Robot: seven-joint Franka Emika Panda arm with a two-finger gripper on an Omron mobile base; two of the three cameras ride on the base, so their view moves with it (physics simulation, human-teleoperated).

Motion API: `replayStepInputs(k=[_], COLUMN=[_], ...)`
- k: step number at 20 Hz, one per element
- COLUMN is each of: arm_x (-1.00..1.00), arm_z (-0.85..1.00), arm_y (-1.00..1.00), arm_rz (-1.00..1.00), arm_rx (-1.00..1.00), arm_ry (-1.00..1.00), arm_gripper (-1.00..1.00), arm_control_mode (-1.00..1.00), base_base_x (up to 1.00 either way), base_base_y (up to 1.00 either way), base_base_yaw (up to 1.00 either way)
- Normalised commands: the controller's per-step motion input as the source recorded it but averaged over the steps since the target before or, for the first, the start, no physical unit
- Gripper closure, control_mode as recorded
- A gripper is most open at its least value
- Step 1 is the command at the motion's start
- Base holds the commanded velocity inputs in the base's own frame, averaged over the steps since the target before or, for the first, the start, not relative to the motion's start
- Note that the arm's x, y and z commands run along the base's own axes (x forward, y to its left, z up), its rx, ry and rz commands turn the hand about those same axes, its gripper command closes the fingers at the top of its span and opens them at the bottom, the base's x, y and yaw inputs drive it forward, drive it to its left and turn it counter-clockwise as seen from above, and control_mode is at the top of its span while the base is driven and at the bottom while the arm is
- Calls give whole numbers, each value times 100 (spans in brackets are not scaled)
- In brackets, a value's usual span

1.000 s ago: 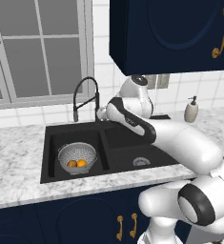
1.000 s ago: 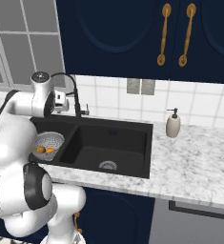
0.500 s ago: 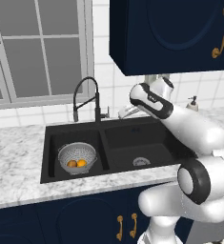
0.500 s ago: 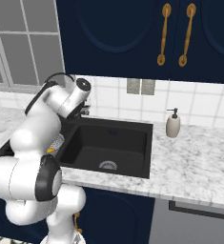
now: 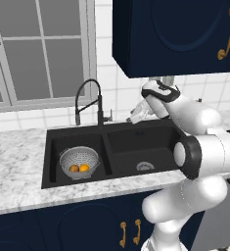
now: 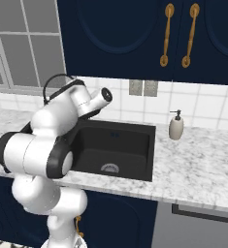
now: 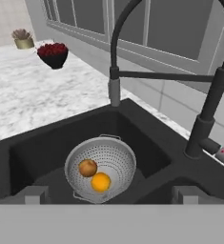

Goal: Put the colander in the sink, put the apple, orange in the colander, and turn on the sink faucet and pour water over the colander.

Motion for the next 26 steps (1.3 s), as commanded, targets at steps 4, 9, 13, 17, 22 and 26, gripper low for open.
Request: replayStepInputs(k=[4,9,13,17,22,26], arm_x=[37,48,40,29,36,38], arm_z=[-5,-15,-17,-22,-21,-17], arm_y=[-18,-3,1,1,5,15], arm_rz=[5,0,0,-7,-7,-16], arm_rx=[9,17,18,10,8,4], arm_ry=[-1,0,-7,-11,-3,-2], arm_gripper=[-100,-100,-100,-100,-100,-100], arm_control_mode=[-100,-100,-100,-100,-100,-100], base_base_x=[0,0,0,0,0,0], base_base_y=[0,0,0,0,0,0], base_base_yaw=[0,0,0,0,0,0])
